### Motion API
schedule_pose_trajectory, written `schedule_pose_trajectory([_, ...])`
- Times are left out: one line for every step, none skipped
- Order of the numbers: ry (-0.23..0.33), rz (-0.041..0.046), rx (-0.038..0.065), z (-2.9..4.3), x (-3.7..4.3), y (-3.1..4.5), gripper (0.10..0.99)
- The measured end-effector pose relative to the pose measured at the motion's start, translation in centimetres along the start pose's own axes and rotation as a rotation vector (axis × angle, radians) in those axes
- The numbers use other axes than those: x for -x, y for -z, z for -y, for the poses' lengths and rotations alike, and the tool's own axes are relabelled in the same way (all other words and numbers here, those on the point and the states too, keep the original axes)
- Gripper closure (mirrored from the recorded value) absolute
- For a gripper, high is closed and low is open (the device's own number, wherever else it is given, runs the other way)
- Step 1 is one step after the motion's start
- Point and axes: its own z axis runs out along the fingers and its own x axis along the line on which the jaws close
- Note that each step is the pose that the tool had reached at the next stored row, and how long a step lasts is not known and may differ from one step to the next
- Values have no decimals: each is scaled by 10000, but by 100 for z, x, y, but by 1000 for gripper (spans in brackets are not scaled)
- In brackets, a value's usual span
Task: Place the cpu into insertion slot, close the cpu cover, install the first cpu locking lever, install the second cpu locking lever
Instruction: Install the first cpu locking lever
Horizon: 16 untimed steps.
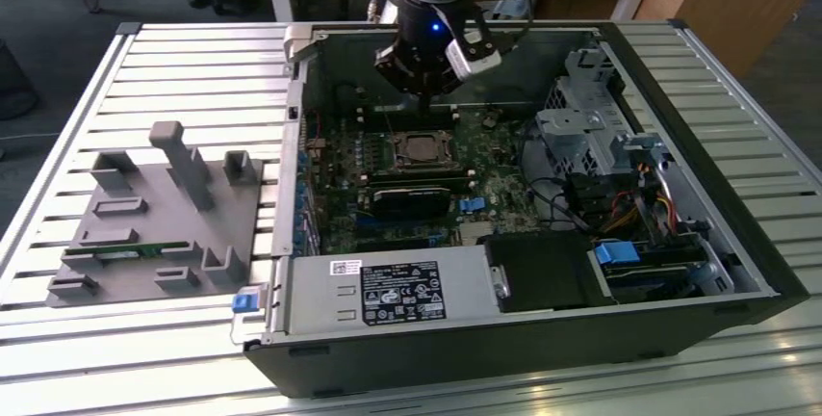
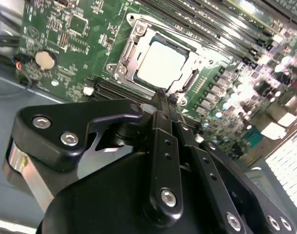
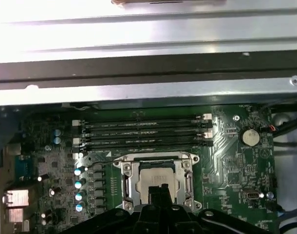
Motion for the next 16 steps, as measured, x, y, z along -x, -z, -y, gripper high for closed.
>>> schedule_pose_trajectory([36, -2, 0, 1, -21, 0, 969])
schedule_pose_trajectory([46, -3, -1, 3, -51, 0, 969])
schedule_pose_trajectory([46, -3, -1, 6, -87, 0, 969])
schedule_pose_trajectory([46, -4, 2, 8, -123, -1, 969])
schedule_pose_trajectory([46, -4, 5, 10, -159, -1, 969])
schedule_pose_trajectory([46, -3, 8, 12, -192, -2, 969])
schedule_pose_trajectory([45, -3, 8, 14, -222, -2, 969])
schedule_pose_trajectory([46, -4, 7, 16, -247, -2, 969])
schedule_pose_trajectory([45, -3, 9, 17, -277, -3, 969])
schedule_pose_trajectory([46, -3, 8, 18, -292, -3, 969])
schedule_pose_trajectory([46, -4, 8, 20, -308, -3, 969])
schedule_pose_trajectory([45, -4, 7, 21, -328, -3, 969])
schedule_pose_trajectory([46, -3, 8, 23, -351, -3, 969])
schedule_pose_trajectory([46, -3, 8, 24, -372, -4, 969])
schedule_pose_trajectory([46, -4, 8, 25, -392, -5, 969])
schedule_pose_trajectory([46, -4, 8, 27, -414, -6, 969])
